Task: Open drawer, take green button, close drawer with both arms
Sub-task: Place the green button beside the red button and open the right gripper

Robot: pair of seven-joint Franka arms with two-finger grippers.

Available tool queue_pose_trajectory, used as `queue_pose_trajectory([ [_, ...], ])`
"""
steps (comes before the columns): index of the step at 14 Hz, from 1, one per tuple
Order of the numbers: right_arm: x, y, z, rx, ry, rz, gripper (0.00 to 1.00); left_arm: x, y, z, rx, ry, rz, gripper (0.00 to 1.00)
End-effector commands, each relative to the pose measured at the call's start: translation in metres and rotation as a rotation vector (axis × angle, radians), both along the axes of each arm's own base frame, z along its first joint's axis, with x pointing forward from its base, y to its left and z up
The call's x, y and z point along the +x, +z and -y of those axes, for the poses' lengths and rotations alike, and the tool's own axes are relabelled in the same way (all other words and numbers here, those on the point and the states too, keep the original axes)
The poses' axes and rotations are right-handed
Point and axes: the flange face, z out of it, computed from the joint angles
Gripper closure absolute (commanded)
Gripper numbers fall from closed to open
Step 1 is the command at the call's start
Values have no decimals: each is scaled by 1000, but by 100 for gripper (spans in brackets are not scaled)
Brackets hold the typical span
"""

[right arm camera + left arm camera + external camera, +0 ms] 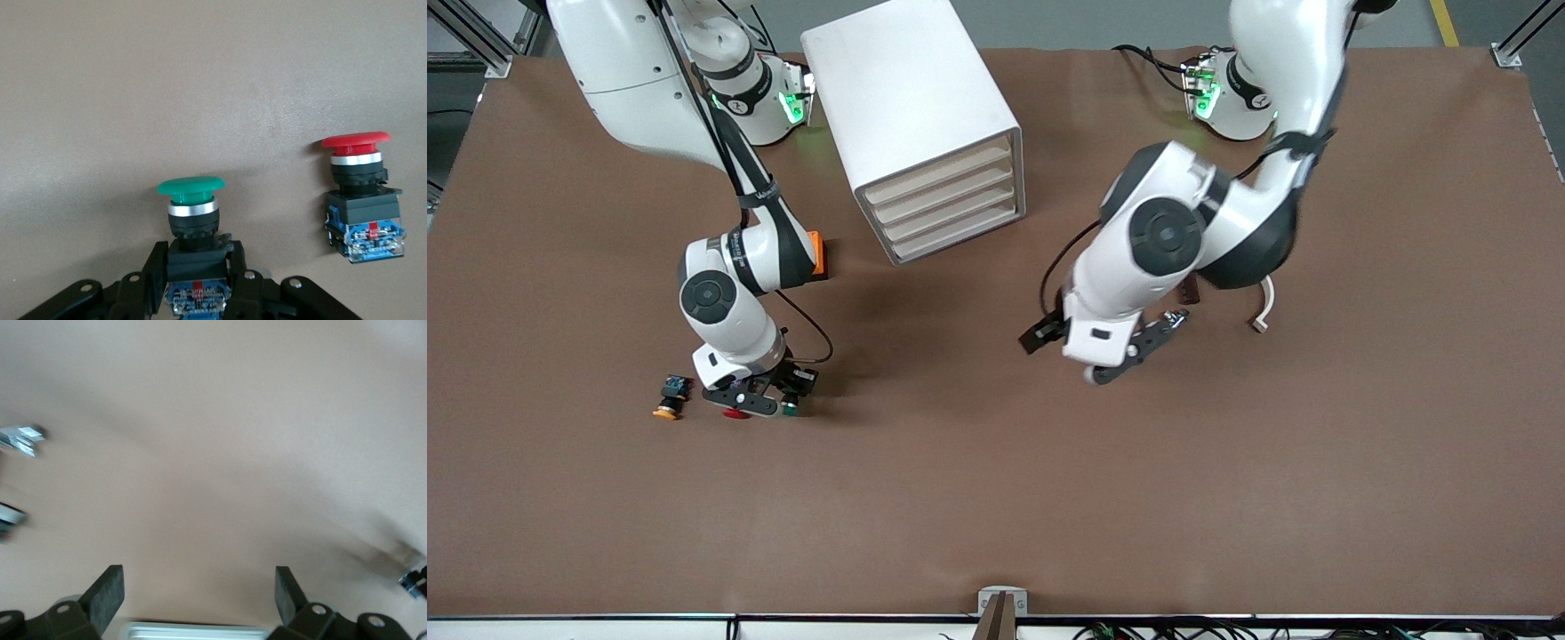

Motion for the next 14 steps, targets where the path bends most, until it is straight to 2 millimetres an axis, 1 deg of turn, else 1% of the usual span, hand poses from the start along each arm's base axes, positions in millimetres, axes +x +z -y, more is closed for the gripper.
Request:
queue_pose_trajectory([
  [1,7,-1,-2,-3,5,9,88,1,51,-73,21,-122,-1,1],
  [2,7,-1,-2,-5,10,9,49,3,66,-100,20,-159,-3,1],
  [3,7,-2,-4,-3,6,9,0,5,79,-130,18,-203,-9,1],
  [4,7,-2,-5,-2,4,8,0,5,92,-158,12,-246,-8,1],
  [6,7,-2,-5,-2,3,8,0,5,113,-223,-1,-325,-18,1],
  [8,7,-1,-4,-3,3,6,0,-2,116,-267,-11,-385,-28,1],
  [9,6,-2,-5,-5,5,-1,0,-7,117,-296,2,-386,-28,1],
  [10,7,2,-5,-4,11,3,0,-15,120,-314,8,-408,-23,1],
  [12,6,9,-1,-12,8,-16,0,-34,113,-343,3,-449,-12,1],
  [14,6,21,0,-15,13,-20,0,-49,99,-348,14,-464,27,1],
])
